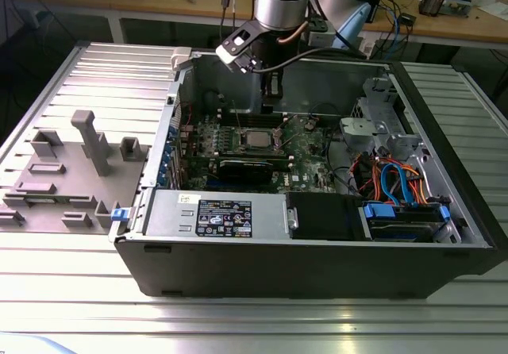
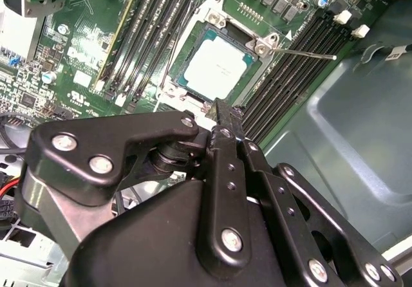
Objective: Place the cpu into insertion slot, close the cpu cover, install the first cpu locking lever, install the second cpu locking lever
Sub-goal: 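Close the cpu cover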
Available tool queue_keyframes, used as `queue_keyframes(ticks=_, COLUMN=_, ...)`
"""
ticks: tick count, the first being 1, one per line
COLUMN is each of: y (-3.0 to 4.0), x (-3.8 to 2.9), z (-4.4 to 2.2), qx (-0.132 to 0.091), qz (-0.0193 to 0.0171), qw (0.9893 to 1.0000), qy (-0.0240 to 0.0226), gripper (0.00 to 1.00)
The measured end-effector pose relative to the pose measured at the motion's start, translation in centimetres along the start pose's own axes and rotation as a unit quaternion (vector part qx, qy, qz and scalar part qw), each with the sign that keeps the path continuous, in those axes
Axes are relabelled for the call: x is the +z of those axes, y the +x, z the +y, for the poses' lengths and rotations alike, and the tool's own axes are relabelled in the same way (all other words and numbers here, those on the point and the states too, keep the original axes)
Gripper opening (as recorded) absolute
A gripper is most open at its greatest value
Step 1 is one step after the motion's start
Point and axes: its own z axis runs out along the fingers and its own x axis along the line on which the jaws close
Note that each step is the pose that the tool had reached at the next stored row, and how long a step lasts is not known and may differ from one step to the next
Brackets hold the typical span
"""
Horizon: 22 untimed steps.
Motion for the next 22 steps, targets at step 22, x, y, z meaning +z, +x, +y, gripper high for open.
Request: queue_keyframes(ticks=22, y=-0.02, x=0.00, z=0.42, qx=0.000, qz=0.0000, qw=1.0000, qy=0.0000, gripper=0.11)
